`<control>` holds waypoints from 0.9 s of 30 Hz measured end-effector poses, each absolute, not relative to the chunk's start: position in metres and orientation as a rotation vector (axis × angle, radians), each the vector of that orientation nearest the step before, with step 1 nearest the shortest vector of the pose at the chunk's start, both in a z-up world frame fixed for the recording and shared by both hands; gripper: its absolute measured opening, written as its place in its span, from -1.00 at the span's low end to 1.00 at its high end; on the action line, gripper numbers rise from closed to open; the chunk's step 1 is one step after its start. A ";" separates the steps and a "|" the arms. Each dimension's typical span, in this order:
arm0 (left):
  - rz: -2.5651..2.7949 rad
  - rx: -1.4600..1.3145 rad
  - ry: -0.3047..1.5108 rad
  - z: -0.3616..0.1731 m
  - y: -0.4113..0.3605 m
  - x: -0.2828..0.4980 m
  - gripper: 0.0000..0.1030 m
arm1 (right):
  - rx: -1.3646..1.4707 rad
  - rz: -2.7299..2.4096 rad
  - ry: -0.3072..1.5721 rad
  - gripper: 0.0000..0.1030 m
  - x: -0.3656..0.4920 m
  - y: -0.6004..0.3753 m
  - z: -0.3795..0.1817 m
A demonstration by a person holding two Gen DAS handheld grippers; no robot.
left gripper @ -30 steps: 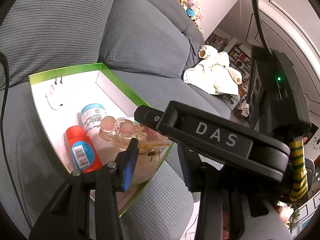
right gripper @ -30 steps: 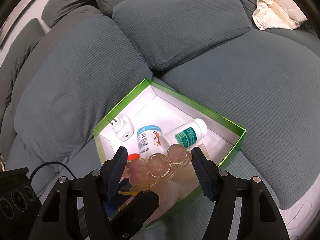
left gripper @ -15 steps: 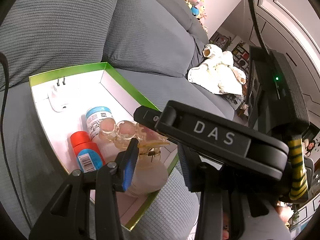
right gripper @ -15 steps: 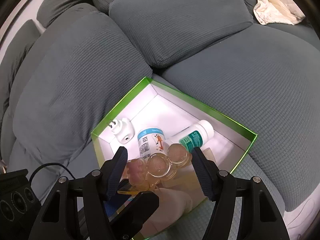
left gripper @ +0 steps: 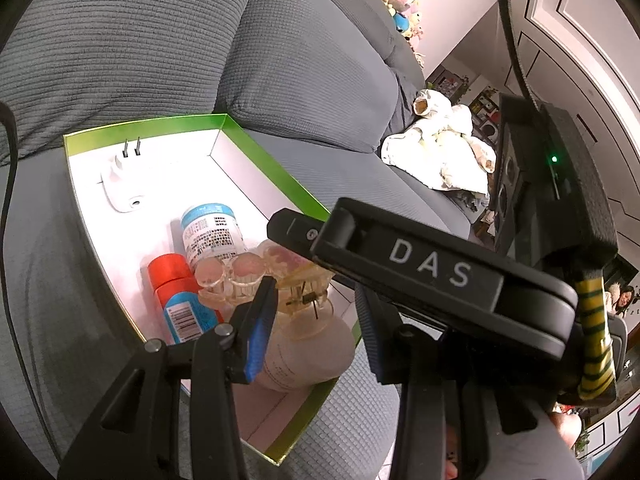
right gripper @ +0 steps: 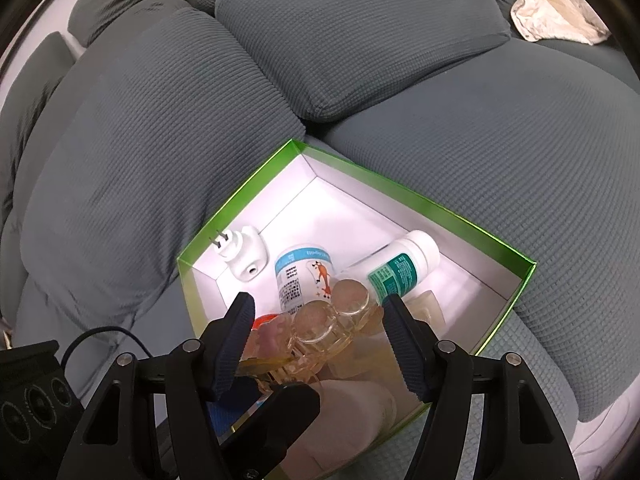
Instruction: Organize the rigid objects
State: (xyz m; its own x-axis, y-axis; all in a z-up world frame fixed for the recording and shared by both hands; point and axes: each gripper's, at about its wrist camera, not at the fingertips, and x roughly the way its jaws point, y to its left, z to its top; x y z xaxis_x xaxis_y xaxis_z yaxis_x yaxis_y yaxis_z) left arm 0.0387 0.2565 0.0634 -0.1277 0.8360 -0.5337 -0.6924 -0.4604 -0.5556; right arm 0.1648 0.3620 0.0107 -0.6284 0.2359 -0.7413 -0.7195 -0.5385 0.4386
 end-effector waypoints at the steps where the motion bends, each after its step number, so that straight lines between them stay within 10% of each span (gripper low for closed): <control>1: 1.792 -1.005 -0.210 0.063 0.257 0.039 -0.28 | -0.846 2.177 1.014 0.34 0.165 0.362 0.011; 27: 1.924 -1.013 -0.148 0.071 0.231 0.051 0.48 | -0.835 2.151 1.013 0.34 0.173 0.348 0.017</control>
